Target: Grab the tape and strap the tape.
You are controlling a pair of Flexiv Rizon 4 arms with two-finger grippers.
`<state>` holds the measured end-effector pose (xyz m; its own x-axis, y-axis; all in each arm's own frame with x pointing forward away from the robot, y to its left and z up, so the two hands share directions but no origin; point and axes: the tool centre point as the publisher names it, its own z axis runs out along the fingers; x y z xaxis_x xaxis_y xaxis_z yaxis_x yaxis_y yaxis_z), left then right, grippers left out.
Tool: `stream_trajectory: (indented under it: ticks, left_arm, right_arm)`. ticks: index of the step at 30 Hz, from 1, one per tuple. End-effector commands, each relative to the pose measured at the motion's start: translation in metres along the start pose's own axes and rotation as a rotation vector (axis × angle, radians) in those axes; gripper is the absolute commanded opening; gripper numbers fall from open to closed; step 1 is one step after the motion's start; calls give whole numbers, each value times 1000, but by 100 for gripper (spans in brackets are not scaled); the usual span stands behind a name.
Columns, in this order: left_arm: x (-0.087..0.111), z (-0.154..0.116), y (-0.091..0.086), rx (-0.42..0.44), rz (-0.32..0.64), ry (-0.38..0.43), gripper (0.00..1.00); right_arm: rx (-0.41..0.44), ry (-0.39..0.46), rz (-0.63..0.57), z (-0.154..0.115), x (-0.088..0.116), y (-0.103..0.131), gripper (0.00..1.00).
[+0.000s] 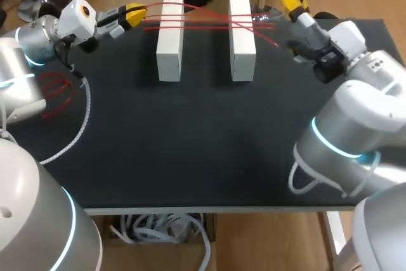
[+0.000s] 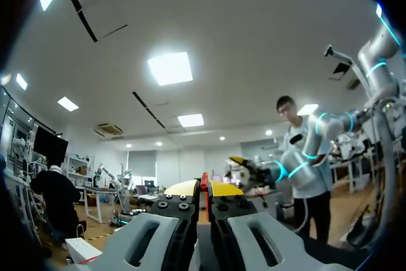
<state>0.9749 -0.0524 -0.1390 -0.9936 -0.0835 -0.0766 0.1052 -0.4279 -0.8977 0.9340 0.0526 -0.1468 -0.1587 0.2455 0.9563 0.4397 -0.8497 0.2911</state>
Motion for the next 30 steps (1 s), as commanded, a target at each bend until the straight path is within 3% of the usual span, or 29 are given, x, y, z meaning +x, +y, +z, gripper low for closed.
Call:
stream_trajectory:
  ticks: [1,6,15,30]
  left_arm:
    - [0,0,1,3,2,0,0]
    - [0,0,1,3,2,0,0]
    - [0,0,1,3,2,0,0]
    - [0,0,1,3,2,0,0]
  right_arm:
    - [-97,3,49,2,2,-14,100]
    - [-81,3,150,9,-1,-29,100]
    - [-65,8,221,32,-9,-45,100]
    - [-102,57,300,74,-12,-39,100]
